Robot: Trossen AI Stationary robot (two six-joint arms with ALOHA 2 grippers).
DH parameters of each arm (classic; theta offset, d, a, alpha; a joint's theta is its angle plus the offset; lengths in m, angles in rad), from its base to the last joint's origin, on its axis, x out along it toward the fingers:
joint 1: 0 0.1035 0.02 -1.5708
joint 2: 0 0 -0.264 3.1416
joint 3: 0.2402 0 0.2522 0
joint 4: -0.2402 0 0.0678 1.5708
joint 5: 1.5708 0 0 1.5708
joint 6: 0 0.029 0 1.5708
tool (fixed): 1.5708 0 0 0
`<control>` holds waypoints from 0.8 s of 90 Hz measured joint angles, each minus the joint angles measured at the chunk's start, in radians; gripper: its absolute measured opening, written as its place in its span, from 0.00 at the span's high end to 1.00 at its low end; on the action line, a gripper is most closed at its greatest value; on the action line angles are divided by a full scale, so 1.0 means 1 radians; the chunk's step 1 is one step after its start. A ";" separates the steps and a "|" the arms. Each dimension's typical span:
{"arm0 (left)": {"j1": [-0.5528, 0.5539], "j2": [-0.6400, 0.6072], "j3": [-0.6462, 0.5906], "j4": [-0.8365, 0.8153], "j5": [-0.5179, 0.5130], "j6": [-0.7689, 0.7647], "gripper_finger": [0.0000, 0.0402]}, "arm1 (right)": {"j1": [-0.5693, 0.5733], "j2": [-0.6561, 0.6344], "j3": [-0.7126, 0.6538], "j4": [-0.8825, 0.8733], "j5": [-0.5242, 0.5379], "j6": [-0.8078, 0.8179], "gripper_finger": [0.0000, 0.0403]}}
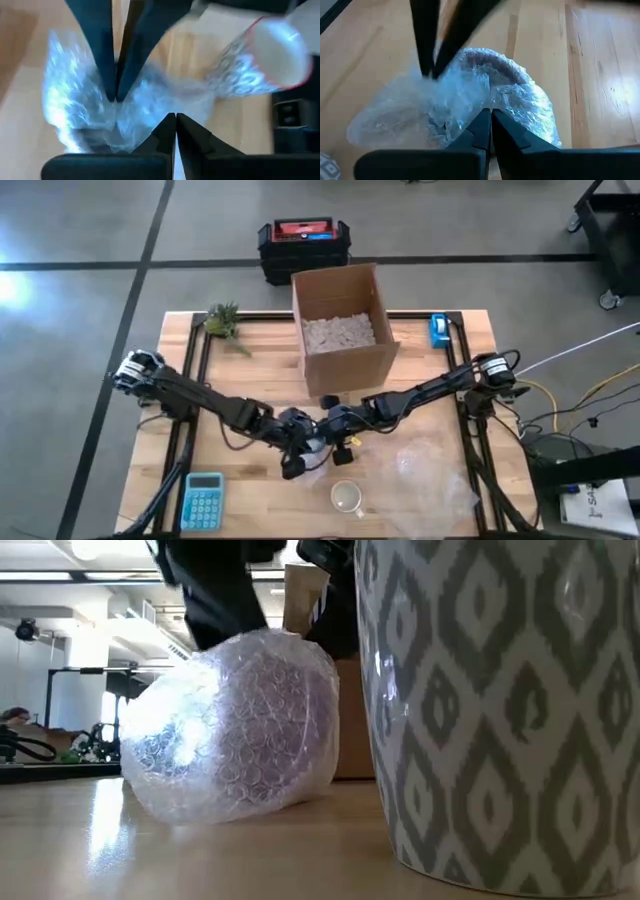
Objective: Wrap mug
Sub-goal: Wrap the purple mug with the left bubble wrap
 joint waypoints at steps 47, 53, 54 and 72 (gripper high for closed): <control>0.045 0.123 0.004 0.006 -0.022 -0.046 1.00 | 0.014 -0.017 0.097 -0.122 -0.004 -0.004 0.99; 0.046 0.124 0.003 0.011 -0.028 -0.047 1.00 | 0.014 -0.006 0.097 -0.127 -0.002 0.005 0.99; 0.046 0.124 0.003 0.011 -0.029 -0.047 1.00 | 0.013 -0.004 0.098 -0.125 -0.002 0.007 0.99; 0.046 0.116 0.001 0.002 -0.021 -0.048 1.00 | 0.013 0.021 0.100 -0.104 0.000 0.012 0.99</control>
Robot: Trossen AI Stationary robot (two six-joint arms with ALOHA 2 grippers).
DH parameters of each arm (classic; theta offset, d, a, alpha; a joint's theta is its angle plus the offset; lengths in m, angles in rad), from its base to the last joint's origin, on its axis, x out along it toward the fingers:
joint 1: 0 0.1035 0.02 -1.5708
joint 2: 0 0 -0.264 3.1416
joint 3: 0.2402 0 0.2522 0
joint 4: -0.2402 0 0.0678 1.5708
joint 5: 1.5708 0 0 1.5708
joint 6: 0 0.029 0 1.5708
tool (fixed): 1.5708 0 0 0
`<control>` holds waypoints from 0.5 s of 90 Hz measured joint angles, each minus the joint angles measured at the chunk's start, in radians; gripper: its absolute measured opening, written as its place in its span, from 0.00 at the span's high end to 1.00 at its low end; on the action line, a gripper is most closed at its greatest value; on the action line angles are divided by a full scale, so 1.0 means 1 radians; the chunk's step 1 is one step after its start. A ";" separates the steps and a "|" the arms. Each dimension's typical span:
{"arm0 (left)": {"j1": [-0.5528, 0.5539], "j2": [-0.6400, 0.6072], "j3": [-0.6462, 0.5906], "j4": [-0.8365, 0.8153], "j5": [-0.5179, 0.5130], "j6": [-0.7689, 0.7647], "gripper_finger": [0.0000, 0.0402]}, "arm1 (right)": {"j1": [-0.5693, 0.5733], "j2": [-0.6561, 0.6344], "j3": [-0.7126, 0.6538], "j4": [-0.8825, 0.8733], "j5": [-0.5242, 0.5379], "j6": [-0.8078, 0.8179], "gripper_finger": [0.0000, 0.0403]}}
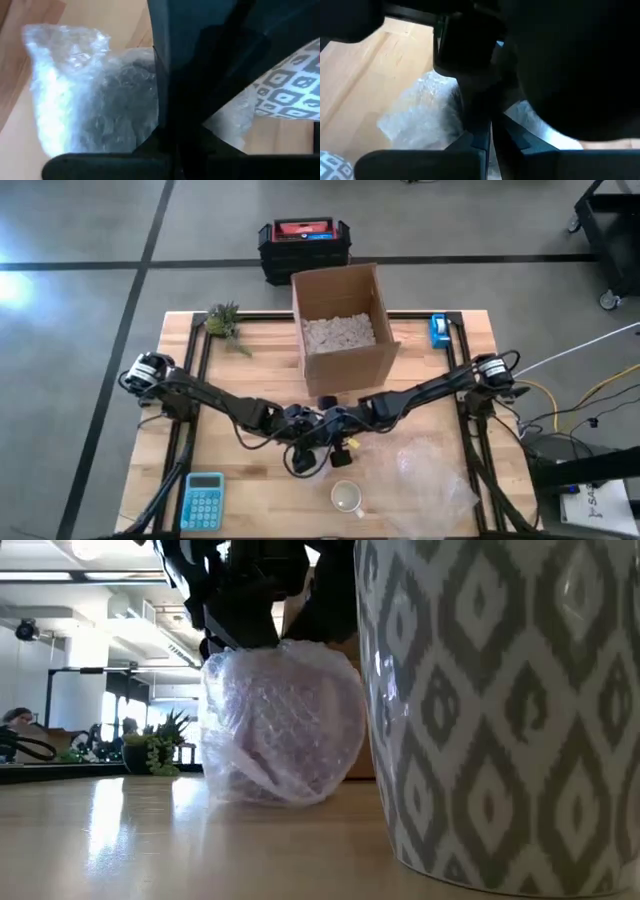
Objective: Wrap mug
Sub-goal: Wrap the purple mug with the left bubble wrap
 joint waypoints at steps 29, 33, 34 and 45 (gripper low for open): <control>-0.017 -0.126 -0.010 -0.065 0.036 0.012 1.00 | -0.004 0.003 0.001 -0.001 0.006 0.011 0.99; -0.020 -0.143 -0.011 -0.079 0.037 0.012 1.00 | -0.005 0.002 0.001 -0.002 0.007 0.011 0.99; -0.021 -0.147 -0.011 -0.082 0.035 0.011 1.00 | -0.005 0.001 0.001 -0.009 0.006 0.010 0.99; -0.031 -0.210 -0.001 -0.093 0.025 -0.001 1.00 | -0.008 0.007 -0.006 -0.024 -0.005 0.004 0.99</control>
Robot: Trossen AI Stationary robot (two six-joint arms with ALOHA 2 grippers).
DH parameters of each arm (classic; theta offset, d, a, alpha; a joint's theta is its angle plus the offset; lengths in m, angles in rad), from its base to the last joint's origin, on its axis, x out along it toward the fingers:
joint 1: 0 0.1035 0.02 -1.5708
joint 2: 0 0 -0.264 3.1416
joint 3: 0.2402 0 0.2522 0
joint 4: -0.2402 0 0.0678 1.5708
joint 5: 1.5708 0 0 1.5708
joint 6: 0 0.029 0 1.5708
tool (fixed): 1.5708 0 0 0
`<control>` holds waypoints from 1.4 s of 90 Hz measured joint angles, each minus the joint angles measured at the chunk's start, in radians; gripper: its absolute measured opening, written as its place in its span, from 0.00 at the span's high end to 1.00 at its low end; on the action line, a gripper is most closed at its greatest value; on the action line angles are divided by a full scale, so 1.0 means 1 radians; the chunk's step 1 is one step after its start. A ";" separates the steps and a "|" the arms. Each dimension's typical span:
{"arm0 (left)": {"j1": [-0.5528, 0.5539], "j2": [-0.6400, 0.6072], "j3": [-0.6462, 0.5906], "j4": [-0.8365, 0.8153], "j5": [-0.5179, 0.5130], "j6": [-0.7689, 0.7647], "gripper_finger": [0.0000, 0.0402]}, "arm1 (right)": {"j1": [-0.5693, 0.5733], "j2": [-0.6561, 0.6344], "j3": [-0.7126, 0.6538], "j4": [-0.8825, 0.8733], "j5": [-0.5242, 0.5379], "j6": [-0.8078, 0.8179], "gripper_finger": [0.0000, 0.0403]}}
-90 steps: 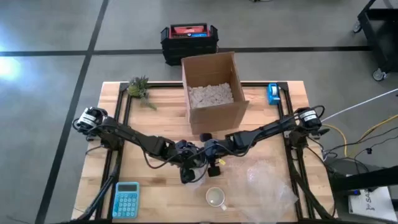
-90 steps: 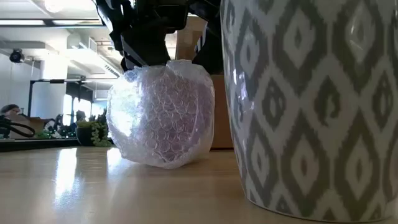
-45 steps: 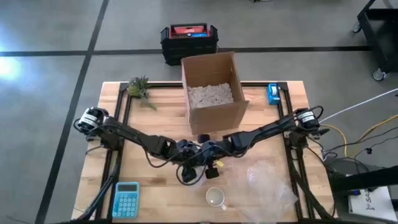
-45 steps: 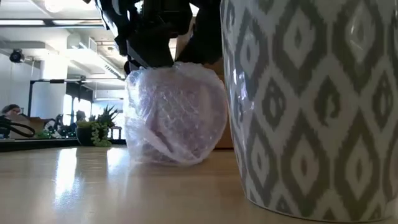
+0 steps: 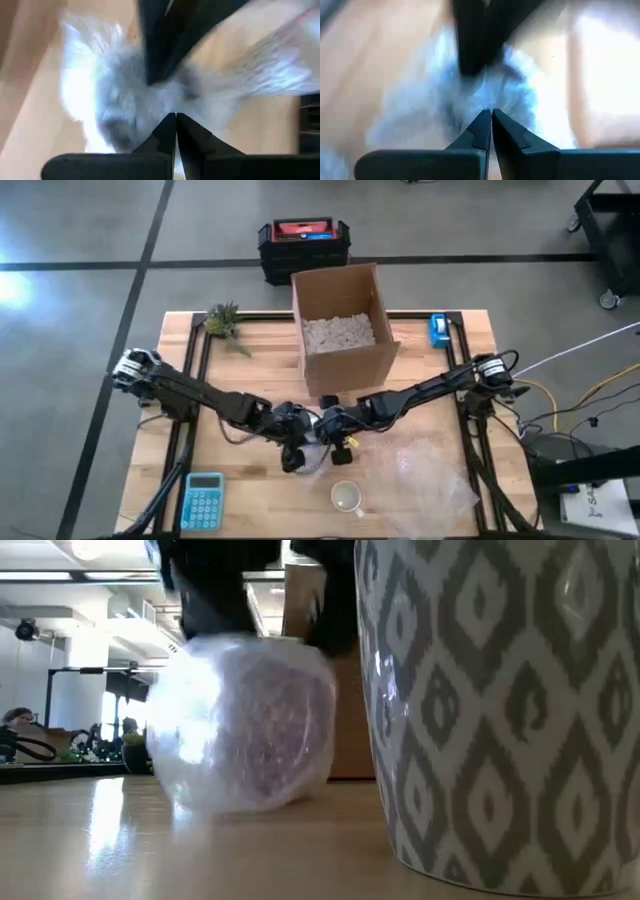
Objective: Wrap mug
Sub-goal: Wrap the purple mug with the left bubble wrap
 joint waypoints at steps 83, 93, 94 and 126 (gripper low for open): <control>-0.083 0.097 -0.054 0.104 -0.022 0.021 1.00 | -0.004 0.002 -0.002 0.012 0.005 0.010 0.99; -0.077 0.067 -0.055 0.100 -0.078 0.044 1.00 | -0.004 0.002 -0.003 0.009 0.007 0.010 0.99; -0.076 0.064 -0.055 0.100 -0.083 0.045 1.00 | -0.004 0.002 -0.003 0.008 0.008 0.009 0.99; -0.067 0.043 -0.055 0.129 -0.179 0.081 1.00 | -0.005 0.002 -0.004 0.001 0.013 -0.003 0.99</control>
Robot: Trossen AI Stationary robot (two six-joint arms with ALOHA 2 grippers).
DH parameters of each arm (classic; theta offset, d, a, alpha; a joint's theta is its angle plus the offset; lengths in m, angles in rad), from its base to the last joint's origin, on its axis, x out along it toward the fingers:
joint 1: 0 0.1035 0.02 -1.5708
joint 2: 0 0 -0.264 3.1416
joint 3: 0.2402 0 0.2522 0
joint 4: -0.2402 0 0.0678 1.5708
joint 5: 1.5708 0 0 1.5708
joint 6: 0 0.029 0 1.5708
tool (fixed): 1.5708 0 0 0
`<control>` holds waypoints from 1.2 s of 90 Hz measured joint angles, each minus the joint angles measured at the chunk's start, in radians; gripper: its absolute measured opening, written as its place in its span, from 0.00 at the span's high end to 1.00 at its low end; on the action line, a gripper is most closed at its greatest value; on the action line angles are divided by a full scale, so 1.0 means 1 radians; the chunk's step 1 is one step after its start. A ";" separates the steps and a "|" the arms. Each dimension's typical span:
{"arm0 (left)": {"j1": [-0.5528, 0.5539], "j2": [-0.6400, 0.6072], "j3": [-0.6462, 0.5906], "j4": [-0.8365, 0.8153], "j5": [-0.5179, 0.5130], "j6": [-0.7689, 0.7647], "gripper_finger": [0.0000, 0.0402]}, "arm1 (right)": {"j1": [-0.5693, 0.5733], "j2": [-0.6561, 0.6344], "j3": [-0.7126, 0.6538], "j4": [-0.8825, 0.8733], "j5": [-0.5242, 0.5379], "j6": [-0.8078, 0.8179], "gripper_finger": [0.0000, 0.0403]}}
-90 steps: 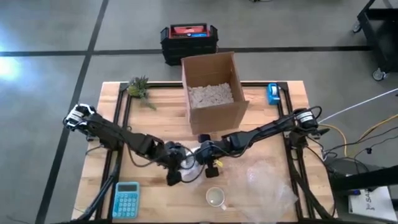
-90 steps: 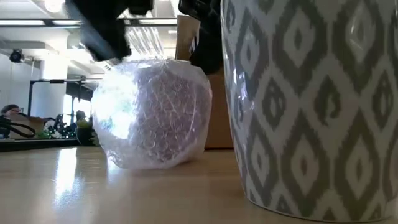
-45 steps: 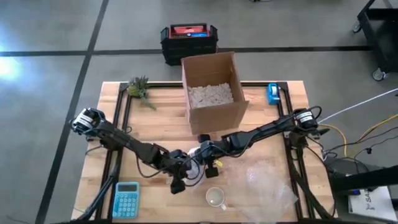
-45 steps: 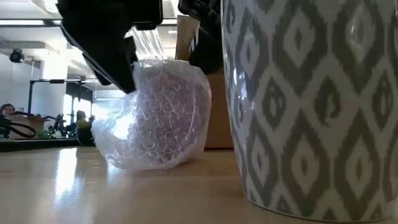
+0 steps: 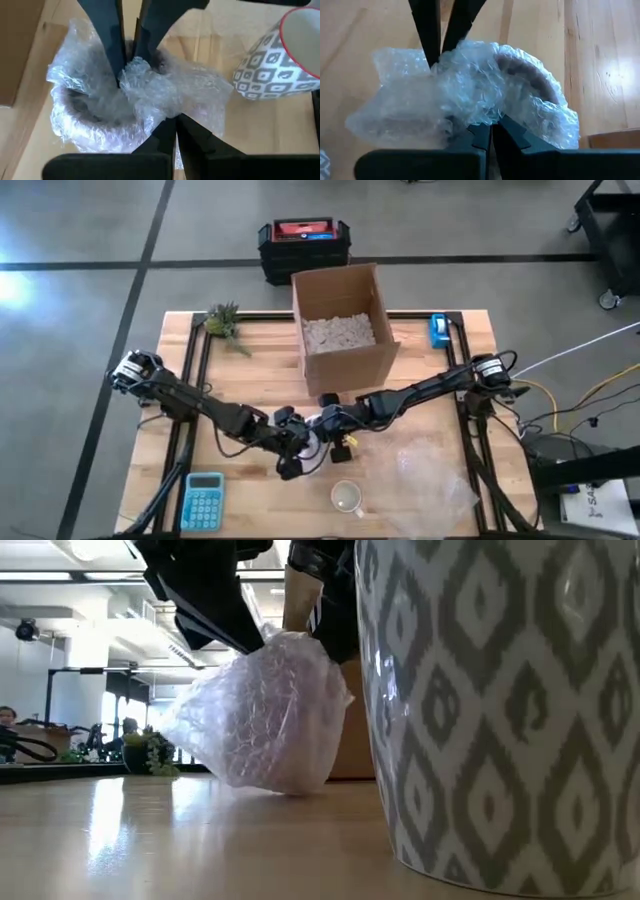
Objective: Wrap mug
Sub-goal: Wrap the purple mug with the left bubble wrap
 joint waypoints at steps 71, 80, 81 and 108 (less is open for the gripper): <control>0.003 -0.002 0.002 0.061 -0.007 0.006 1.00 | 0.002 0.000 0.000 0.009 -0.011 0.002 0.99; 0.005 -0.003 0.002 0.060 -0.007 0.007 1.00 | 0.002 0.000 0.000 0.009 -0.011 0.002 0.99; 0.005 -0.003 0.002 0.060 -0.008 0.007 1.00 | 0.002 0.000 0.001 0.010 -0.011 0.002 0.99; 0.005 -0.007 0.002 0.063 -0.008 0.006 1.00 | 0.002 0.000 0.002 0.010 -0.012 0.002 0.99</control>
